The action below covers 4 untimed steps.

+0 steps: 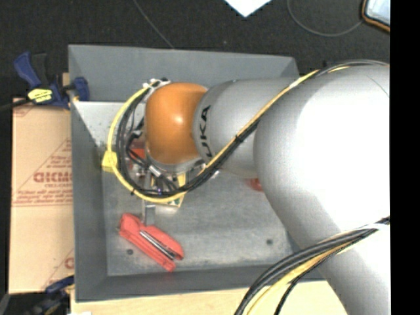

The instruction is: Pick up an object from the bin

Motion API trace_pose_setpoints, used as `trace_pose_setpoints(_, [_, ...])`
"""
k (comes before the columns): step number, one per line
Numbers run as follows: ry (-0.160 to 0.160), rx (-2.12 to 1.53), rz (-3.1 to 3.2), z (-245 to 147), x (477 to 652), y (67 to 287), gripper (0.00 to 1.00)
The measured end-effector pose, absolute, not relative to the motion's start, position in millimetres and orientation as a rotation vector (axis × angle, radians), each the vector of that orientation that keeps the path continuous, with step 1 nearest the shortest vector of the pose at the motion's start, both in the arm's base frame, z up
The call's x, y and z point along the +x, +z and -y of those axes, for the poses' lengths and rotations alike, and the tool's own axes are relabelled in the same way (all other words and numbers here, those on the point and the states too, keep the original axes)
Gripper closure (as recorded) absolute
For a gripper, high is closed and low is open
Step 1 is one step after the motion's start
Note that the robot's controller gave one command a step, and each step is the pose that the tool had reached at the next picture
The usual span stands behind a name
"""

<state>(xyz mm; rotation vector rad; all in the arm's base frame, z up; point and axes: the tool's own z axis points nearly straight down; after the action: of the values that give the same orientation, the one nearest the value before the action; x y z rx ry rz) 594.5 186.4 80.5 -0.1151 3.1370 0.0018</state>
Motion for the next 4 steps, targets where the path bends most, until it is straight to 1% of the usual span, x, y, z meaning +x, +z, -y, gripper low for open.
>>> trace_pose_setpoints(1, [0.007,-0.119,-3.122,-193.1,612.4,70.6,0.0])
trace_pose_setpoints(2, [0.008,-0.08,-3.117,-177.1,623.0,169.4,0.0])
trace_pose_setpoints(3, [0.005,-0.214,-3.12,-173.0,566.0,204.7,0.0])
trace_pose_setpoints(4, [0.007,-0.157,-3.116,-177.6,601.7,279.1,0.0])
